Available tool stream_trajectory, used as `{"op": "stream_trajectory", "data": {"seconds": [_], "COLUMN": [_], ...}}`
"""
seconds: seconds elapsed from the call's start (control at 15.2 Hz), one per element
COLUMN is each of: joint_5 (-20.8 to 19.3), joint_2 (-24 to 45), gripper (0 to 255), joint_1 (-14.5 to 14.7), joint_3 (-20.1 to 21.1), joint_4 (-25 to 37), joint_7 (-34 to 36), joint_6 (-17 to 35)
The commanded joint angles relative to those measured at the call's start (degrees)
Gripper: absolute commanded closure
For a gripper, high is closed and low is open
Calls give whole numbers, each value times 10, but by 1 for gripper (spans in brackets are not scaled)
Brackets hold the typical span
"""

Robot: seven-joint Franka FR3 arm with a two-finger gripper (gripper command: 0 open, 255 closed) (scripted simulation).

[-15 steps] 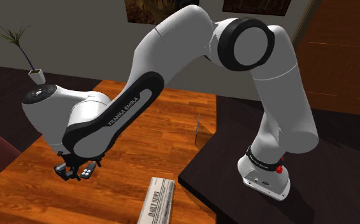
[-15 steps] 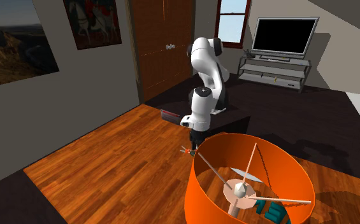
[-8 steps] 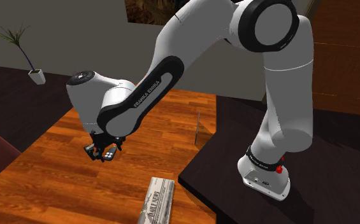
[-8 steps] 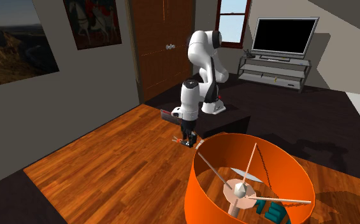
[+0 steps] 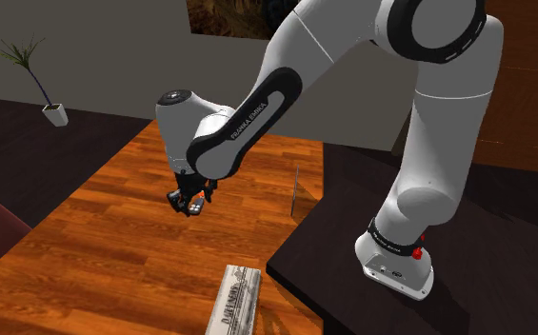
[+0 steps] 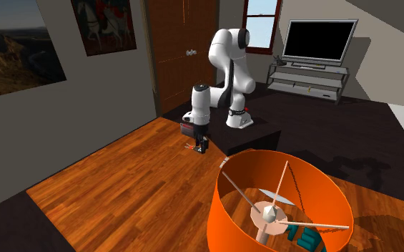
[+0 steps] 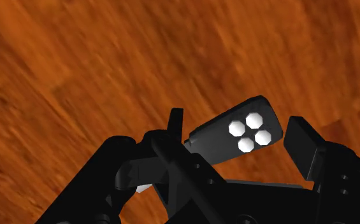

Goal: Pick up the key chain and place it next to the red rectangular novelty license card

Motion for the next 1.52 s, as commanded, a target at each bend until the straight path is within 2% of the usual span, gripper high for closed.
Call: {"op": "stream_trajectory", "data": {"seconds": [0.0,0.73,1.45], "joint_5": [14,83,108], "joint_2": [-20,-108,-131], "gripper": [255,255,255], "joint_1": [-22,-129,-220], "joint_3": [-2,-47,-126], "joint_4": [-27,-136,-163], "joint_7": [-32,-230,-420], "joint_6": [11,46,51]}}
